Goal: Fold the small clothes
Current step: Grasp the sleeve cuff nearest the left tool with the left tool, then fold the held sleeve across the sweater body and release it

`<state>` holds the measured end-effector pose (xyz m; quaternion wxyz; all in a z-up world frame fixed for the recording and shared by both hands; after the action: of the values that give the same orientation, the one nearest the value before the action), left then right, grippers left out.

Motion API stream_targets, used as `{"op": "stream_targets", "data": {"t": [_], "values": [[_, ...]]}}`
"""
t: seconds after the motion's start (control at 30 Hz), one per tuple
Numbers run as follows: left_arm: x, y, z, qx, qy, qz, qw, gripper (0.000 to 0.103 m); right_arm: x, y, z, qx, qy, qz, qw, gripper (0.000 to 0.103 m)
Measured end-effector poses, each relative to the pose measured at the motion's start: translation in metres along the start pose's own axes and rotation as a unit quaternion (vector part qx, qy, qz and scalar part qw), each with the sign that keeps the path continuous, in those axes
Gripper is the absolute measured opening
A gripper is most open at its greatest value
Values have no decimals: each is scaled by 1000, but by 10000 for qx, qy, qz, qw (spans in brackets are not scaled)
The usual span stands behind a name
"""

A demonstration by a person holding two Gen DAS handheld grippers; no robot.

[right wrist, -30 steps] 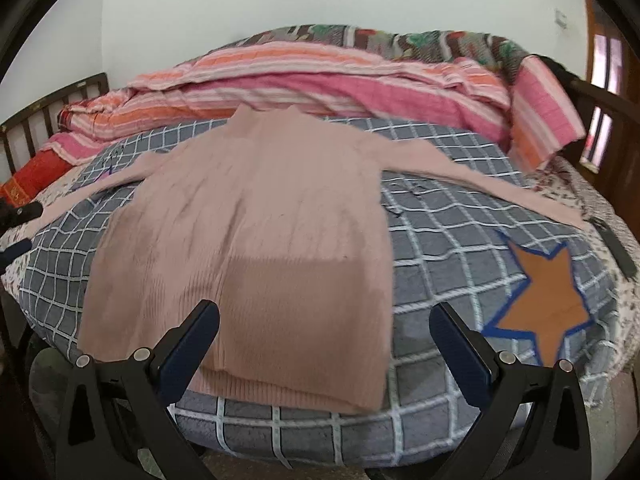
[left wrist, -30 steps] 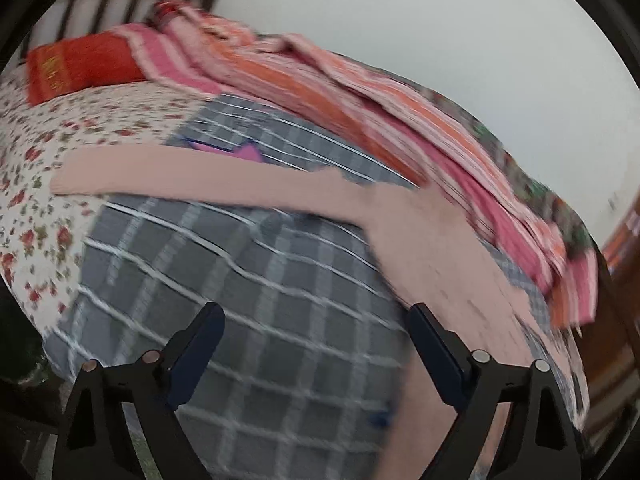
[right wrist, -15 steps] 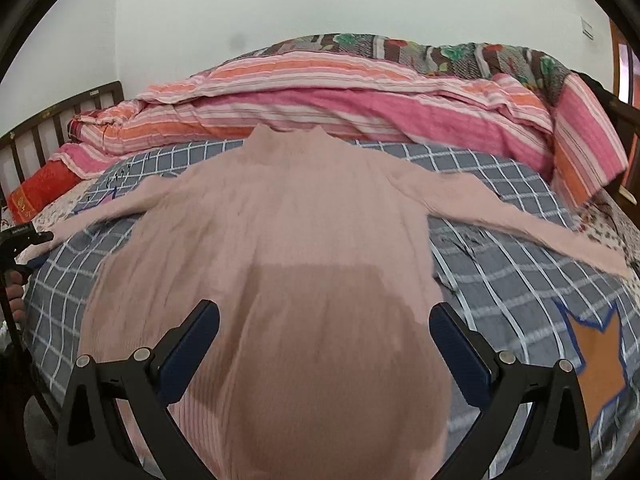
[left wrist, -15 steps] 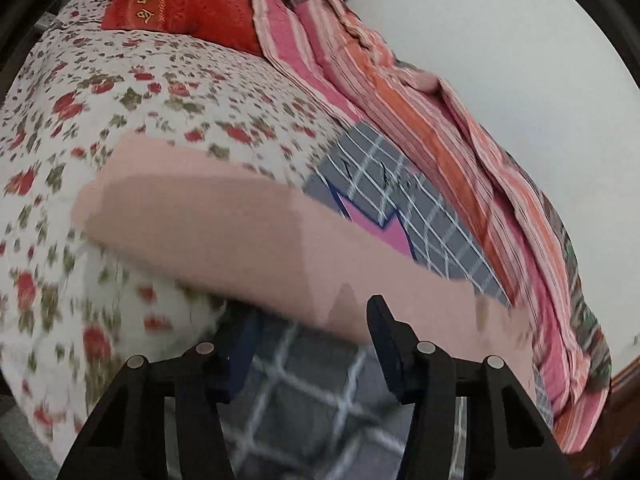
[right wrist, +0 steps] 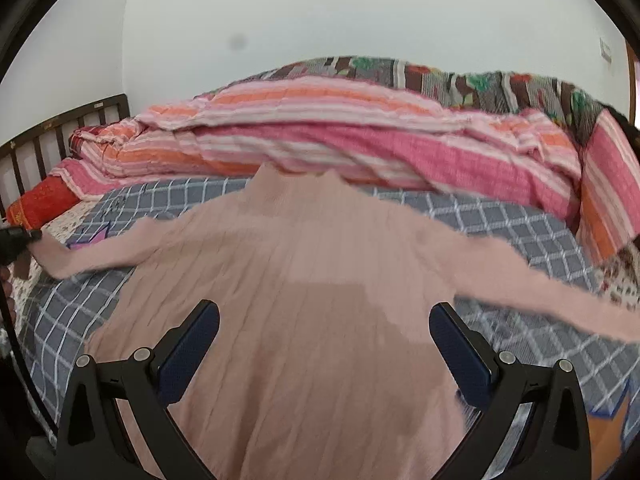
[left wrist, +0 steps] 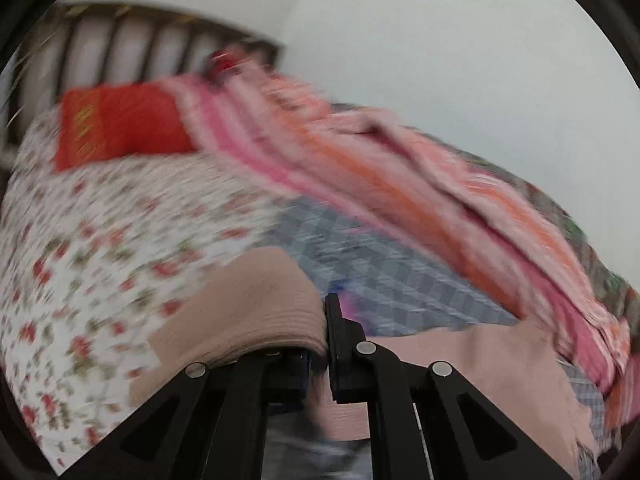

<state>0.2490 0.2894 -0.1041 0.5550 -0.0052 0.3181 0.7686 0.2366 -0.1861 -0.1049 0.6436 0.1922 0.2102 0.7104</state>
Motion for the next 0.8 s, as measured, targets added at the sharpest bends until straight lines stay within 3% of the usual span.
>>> {"op": "stream_targets", "data": {"t": [0.1,0.23,0.37,0.43,0.6,0.7,0.8], "values": [[-70,6,12,-41,-364,-637,9973,8,-11,-4,14,-117,2,-29,9999,103],[-157,8,11,-48,-929,-1134,9892,8,-32,-5,5,-268,-175,34,9995,103],[-230,-3,-16,120,-1448,-1493,9781,8,-58,-10,-12,-163,-558,97,9983,103],[-266,-13,-46,303,-1610,-1629,9729,8,-71,-7,-15,-131,-760,122,9969,103],[-325,-29,-111,919,-1648,-1957,9623,8,-98,-3,-15,-307,-1136,50,9930,103],[-340,-39,-138,1265,-1541,-2103,9571,8,-110,-12,-19,-155,-1664,198,9857,103],[-349,-45,-171,1876,-1536,-2316,9421,9,-110,-17,-21,-18,-1771,363,9835,103]]}}
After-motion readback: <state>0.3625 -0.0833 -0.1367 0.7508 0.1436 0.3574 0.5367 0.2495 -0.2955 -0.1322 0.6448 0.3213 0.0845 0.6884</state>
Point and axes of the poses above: each gripper's, at about its wrist camera, not at the fingertips, and y roughly against the way its jaws point, x to its left, z to its top, the point moved 4 cm from there along -y, roughly the way its jaws point, and after that the axes turned 1 degree about -x, right-handed, at the moved point
